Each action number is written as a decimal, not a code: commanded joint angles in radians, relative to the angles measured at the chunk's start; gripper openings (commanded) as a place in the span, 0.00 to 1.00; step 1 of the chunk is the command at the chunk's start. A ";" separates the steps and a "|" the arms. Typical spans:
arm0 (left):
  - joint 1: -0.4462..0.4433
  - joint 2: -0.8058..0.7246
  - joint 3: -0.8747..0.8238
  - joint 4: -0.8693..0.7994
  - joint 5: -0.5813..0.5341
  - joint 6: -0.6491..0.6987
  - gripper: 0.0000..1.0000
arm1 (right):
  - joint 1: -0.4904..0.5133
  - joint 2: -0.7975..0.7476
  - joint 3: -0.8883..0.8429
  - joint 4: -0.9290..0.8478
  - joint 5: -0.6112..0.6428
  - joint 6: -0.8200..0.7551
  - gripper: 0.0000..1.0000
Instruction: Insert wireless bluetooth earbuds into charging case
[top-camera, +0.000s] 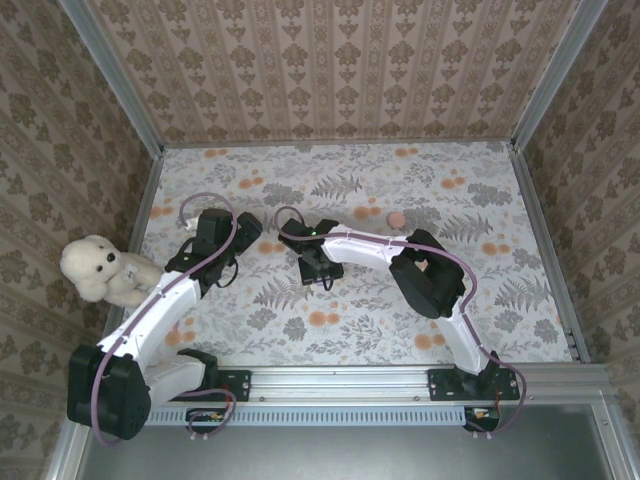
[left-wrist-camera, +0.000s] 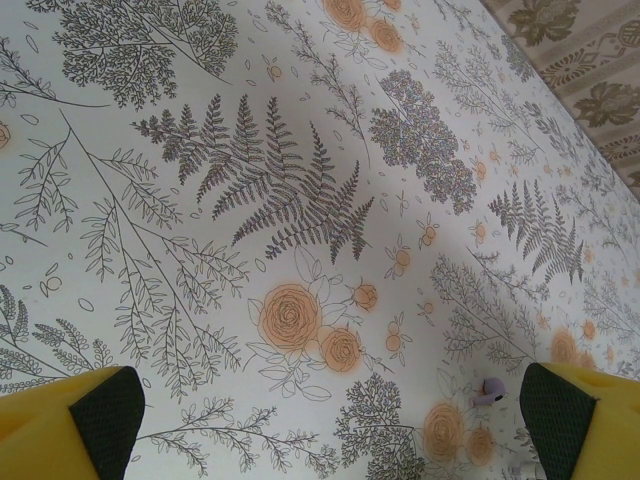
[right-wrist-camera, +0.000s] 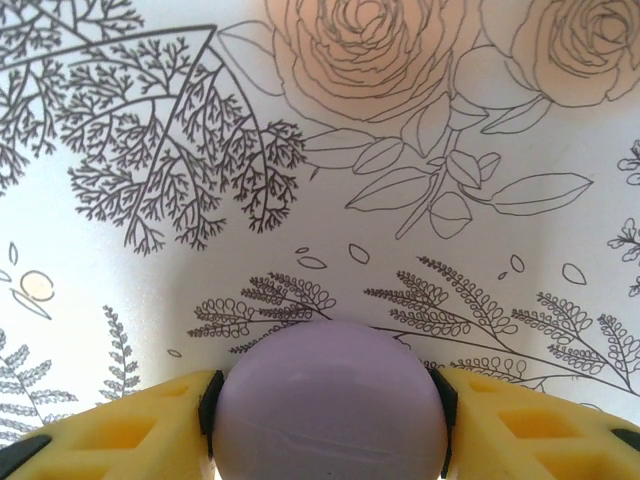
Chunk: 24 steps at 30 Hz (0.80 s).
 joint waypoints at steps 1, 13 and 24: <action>0.007 0.004 0.021 0.013 0.003 -0.003 1.00 | 0.005 0.013 -0.030 0.007 -0.049 -0.085 0.55; -0.003 0.012 0.024 0.022 -0.001 -0.006 1.00 | 0.005 0.015 0.024 -0.055 -0.020 0.037 0.67; -0.006 0.024 0.028 0.026 -0.002 -0.003 1.00 | 0.006 0.063 0.061 -0.096 0.025 0.176 0.66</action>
